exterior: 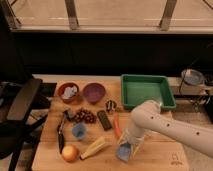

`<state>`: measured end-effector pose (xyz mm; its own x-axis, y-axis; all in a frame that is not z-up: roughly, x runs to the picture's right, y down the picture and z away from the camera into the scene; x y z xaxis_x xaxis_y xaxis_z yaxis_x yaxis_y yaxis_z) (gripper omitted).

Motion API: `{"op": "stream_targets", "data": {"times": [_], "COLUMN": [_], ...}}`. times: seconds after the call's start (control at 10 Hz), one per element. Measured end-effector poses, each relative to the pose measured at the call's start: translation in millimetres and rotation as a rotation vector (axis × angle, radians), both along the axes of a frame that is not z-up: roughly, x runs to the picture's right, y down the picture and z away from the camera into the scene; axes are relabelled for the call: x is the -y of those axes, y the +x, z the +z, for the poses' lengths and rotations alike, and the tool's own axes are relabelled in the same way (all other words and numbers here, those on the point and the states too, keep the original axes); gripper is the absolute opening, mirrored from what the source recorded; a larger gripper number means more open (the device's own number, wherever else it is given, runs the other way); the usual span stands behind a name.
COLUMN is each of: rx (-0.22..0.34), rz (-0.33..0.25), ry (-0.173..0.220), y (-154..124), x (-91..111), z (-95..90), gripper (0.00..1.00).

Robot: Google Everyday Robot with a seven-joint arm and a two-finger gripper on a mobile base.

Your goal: Place sponge in metal cup

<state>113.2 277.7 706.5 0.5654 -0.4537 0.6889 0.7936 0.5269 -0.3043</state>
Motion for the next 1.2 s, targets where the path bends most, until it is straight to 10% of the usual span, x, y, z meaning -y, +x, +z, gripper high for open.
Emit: {"op": "stream_targets", "data": {"times": [0.6, 1.2], "rx": [-0.198, -0.194], "rz": [0.120, 0.159], "ry": [0.224, 0.320], "y": [24.2, -2.0], "x": [120.7, 230.4], "z": [18.6, 89.4], "gripper": [0.00, 0.00]}}
